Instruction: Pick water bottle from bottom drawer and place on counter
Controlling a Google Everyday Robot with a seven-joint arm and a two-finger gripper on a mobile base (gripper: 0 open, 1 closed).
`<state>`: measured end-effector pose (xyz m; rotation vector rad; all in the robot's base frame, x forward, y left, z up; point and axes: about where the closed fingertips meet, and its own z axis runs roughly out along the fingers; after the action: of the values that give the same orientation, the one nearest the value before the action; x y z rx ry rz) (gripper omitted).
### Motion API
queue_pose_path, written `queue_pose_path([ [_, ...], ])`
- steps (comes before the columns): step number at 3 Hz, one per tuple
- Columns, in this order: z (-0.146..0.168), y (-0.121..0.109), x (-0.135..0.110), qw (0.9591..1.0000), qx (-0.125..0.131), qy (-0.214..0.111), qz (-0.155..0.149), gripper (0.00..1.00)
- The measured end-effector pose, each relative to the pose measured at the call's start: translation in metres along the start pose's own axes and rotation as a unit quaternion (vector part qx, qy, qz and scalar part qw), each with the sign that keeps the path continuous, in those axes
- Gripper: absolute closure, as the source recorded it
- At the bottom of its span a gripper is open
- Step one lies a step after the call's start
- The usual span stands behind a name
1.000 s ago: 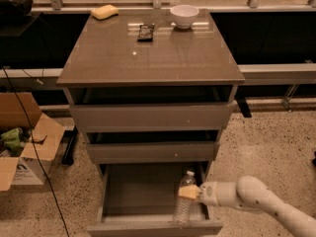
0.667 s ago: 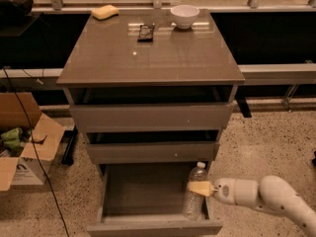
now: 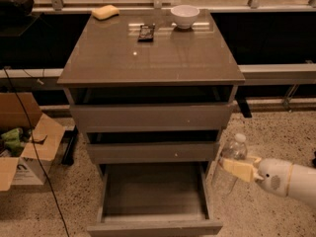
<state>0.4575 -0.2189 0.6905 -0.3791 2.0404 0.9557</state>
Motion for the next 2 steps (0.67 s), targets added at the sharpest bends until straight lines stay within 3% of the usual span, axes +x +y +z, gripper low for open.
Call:
queue_pose_path([
  [1,-0.054,0.047,-0.083,0.9961,0.004,-0.051,-0.072,1.00],
  [2,-0.085,0.076,-0.133,0.9904,0.002,-0.081,-0.111,1.00],
])
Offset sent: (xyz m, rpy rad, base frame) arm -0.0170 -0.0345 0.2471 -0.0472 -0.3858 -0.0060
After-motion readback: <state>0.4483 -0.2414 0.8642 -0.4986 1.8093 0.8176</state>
